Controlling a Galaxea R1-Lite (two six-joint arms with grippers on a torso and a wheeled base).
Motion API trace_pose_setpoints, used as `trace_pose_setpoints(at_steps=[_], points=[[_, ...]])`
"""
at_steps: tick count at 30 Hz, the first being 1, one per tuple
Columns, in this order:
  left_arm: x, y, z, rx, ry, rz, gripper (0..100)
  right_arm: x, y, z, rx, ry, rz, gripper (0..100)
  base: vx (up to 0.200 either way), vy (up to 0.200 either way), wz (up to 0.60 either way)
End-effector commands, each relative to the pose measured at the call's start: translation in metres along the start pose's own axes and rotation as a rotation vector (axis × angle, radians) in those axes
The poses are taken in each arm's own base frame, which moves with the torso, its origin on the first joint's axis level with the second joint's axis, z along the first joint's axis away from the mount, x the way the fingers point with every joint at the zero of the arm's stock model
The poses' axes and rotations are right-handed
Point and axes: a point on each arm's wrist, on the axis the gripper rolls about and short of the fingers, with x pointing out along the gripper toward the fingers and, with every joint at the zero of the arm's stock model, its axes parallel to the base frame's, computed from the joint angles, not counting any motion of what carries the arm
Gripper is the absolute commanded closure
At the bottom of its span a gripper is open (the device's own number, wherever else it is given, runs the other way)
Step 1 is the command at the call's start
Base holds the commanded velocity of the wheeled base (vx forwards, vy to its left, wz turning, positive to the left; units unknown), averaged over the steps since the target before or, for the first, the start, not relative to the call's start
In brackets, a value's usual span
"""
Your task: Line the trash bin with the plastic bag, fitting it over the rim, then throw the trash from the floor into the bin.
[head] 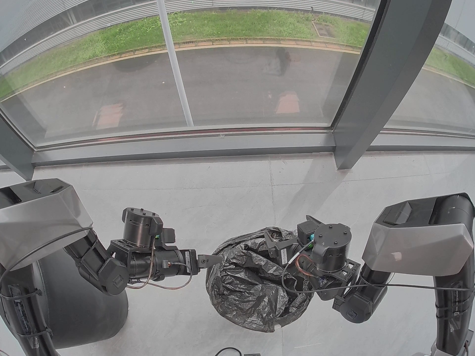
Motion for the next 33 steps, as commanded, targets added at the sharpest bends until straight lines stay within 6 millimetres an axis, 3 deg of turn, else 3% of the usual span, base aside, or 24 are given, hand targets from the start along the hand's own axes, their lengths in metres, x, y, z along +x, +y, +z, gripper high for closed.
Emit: trace_pose_setpoints(at_steps=[1, 8, 16, 33], points=[[-0.003, -0.001, 0.001, -0.005, -0.006, -0.002, 0, 0.004, -0.002, -0.002, 0.0, 0.003, -0.01, 0, 0.0, 0.0, 0.0], [-0.026, -0.01, -0.007, -0.035, -0.002, -0.007, 0, 0.019, -0.018, -0.022, -0.006, 0.051, -0.06, 0, 0.0, 0.0, 0.0], [-0.057, -0.02, -0.011, -0.083, -0.028, -0.021, 0, 0.01, -0.026, -0.033, 0.003, 0.099, -0.072, 0, 0.0, 0.0, 0.0], [-0.062, -0.018, -0.011, -0.106, -0.033, -0.021, 0, 0.012, -0.045, -0.037, 0.003, 0.119, -0.132, 0, 0.0, 0.0, 0.0]])
